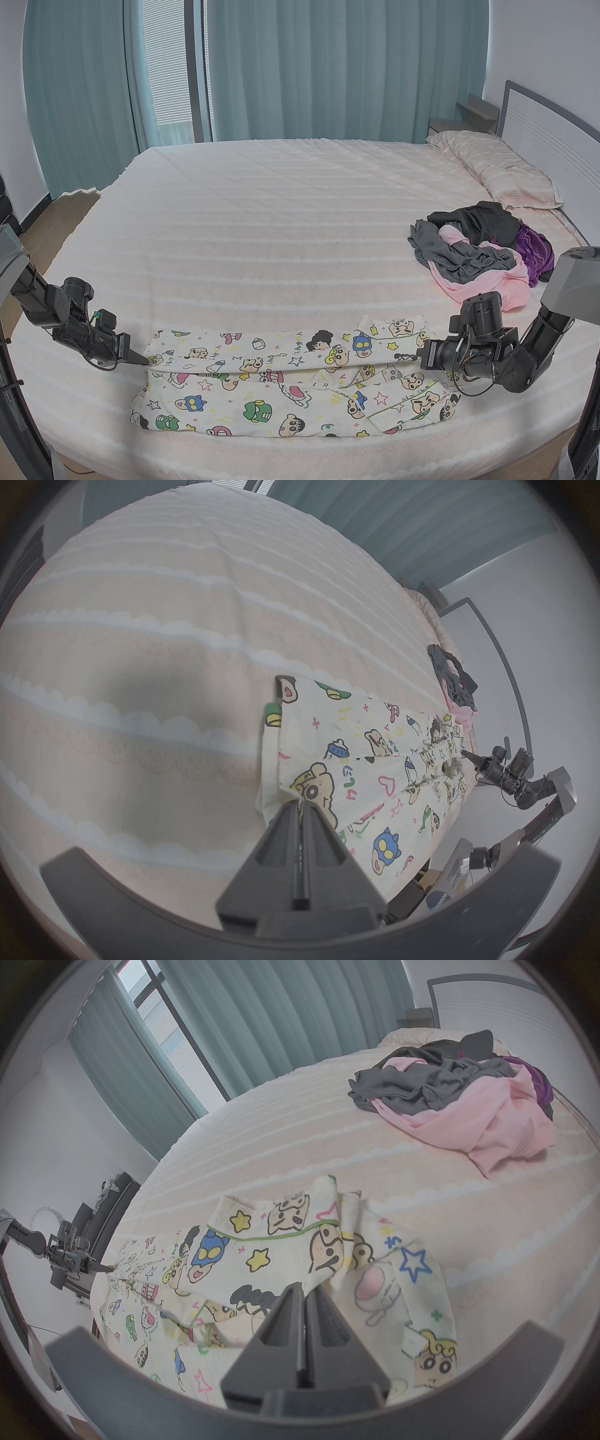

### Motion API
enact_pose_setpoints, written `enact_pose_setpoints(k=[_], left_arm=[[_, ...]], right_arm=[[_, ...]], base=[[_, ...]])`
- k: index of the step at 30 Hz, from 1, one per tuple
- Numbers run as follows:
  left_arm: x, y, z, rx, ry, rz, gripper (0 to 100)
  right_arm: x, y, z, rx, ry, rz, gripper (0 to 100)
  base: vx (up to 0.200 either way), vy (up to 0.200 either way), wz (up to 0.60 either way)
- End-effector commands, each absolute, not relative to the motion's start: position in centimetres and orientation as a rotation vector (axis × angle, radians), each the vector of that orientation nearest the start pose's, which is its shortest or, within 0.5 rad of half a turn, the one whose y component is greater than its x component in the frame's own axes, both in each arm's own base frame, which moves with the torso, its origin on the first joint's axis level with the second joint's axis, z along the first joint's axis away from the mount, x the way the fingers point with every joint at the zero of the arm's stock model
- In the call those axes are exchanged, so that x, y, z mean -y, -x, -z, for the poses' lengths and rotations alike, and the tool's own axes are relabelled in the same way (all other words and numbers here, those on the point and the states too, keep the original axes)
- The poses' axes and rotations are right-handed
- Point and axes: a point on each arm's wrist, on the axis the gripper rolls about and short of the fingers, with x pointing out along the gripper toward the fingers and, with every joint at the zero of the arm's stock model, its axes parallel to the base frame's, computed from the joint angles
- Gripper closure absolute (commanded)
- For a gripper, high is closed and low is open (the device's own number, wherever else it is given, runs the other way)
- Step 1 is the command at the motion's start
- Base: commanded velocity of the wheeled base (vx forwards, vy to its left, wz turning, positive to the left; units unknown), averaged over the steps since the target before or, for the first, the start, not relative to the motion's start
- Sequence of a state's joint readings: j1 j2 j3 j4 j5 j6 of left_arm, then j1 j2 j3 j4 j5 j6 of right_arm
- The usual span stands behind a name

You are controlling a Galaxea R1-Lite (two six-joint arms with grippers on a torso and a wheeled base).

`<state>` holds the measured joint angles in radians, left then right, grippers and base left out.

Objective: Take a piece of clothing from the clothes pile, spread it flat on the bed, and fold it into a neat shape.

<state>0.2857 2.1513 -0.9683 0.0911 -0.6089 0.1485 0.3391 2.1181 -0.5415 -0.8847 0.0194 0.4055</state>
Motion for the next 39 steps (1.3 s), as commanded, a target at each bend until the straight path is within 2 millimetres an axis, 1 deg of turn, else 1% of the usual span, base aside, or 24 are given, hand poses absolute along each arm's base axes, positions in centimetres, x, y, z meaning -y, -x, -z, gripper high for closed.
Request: enact_pose_setpoints(k=[1, 8, 12, 20, 21, 26, 29, 31, 32, 33, 36, 37, 38, 39], left_arm=[[-7.8, -31.1, -2.2, -1.141, 0.427, 0.366, 100], [-7.7, -30.5, -1.9, -1.157, 0.426, 0.373, 100], [-7.5, -30.3, -1.7, -1.168, 0.432, 0.375, 100], [-7.4, -29.7, -1.5, -1.181, 0.442, 0.383, 100], [-7.3, -29.6, -1.5, -1.181, 0.447, 0.39, 0], [-7.6, -29.4, -1.4, -1.162, 0.429, 0.413, 0], [-7.6, -28.9, -1.6, -1.15, 0.455, 0.434, 0], [-8.1, -28.7, -1.9, -1.129, 0.481, 0.437, 0], [-8.1, -28.7, -1.9, -1.129, 0.481, 0.437, 0], [-8.8, -28.4, -2.3, -1.104, 0.52, 0.444, 0], [-9.4, -27.8, -2.5, -1.079, 0.561, 0.452, 0], [-10.0, -27.4, -2.8, -1.053, 0.593, 0.457, 0], [-10.0, -27.4, -2.8, -1.052, 0.596, 0.456, 0], [-10.4, -27.1, -2.9, -1.04, 0.62, 0.45, 0]], right_arm=[[-10.1, -28.4, -0.8, -0.771, -0.27, -0.194, 100], [-9.9, -28.2, -0.3, -0.783, -0.27, -0.189, 100], [-9.6, -27.5, 0.0, -0.806, -0.266, -0.18, 100], [-9.5, -27.4, 0.2, -0.818, -0.271, -0.171, 100], [-9.4, -27.3, 0.3, -0.825, -0.271, -0.169, 0], [-9.3, -27.2, 0.2, -0.825, -0.283, -0.164, 0], [-9.2, -26.9, -0.6, -0.793, -0.325, -0.157, 0], [-9.2, -26.8, -1.2, -0.766, -0.364, -0.154, 0], [-9.2, -26.8, -1.2, -0.766, -0.364, -0.154, 0], [-9.3, -26.6, -1.6, -0.742, -0.417, -0.151, 0], [-9.4, -26.6, -1.4, -0.743, -0.461, -0.138, 0], [-9.4, -26.6, -1.0, -0.759, -0.488, -0.122, 0], [-9.4, -26.6, -0.9, -0.761, -0.489, -0.12, 0], [-9.5, -26.7, -0.4, -0.778, -0.502, -0.109, 0]], base=[[0.0, 0.0, 0.0], [0.0, 0.0, 0.0], [0.0, 0.0, 0.0], [0.0, 0.0, 0.0], [0.0, 0.0, 0.0], [0.0, 0.0, 0.0], [0.0, 0.0, 0.0], [0.0, 0.0, 0.0], [0.0, 0.0, 0.0], [0.0, 0.0, 0.0], [0.0, 0.0, 0.0], [0.0, 0.0, 0.0], [0.0, 0.0, 0.0], [0.0, 0.0, 0.0]])
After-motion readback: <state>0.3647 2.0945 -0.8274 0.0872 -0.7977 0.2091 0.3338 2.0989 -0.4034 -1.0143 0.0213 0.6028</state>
